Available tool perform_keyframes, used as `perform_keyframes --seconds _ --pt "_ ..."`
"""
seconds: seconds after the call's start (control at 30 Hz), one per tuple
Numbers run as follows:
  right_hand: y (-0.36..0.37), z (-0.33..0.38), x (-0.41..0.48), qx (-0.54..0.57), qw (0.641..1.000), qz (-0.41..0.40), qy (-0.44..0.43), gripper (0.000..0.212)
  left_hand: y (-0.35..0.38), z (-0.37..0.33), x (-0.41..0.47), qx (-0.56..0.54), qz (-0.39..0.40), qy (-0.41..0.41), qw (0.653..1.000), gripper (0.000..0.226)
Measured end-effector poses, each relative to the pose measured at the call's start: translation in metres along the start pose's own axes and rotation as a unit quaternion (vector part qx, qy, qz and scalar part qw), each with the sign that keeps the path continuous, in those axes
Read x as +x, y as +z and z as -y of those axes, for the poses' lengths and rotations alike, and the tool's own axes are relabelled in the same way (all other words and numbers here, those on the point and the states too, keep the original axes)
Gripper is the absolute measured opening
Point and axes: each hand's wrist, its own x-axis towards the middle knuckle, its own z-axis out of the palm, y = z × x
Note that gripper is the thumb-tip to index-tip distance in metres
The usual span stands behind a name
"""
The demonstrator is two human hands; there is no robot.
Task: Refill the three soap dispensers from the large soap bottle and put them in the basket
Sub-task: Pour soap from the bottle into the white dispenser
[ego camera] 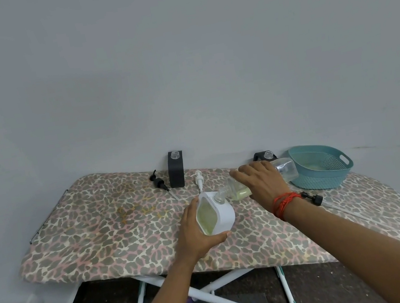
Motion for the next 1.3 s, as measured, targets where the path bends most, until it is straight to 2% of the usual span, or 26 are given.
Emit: perform_keyframes --seconds 0.73,0.87,1.03,1.13,1.3 --pt "0.009 -0.002 0.000 0.006 0.999 -0.045 -0.008 0.078 -0.001 -0.002 0.000 0.002 0.006 -0.005 1.000 0.133" --pt "0.013 -0.004 -0.001 0.041 0.998 -0.048 -0.001 0.081 -0.001 -0.001 0.001 0.002 0.007 -0.008 1.000 0.132" --pt "0.017 -0.005 -0.003 0.127 0.991 -0.006 0.035 0.075 -0.001 -0.001 0.000 0.000 0.009 -0.004 1.000 0.131" --pt "0.021 -0.013 -0.004 0.271 0.958 0.011 0.095 0.076 0.000 0.001 0.001 -0.002 0.008 -0.005 1.000 0.131" --pt "0.021 -0.036 -0.015 0.469 0.857 -0.056 0.208 0.070 -0.001 0.001 0.001 -0.004 0.000 0.002 1.000 0.128"
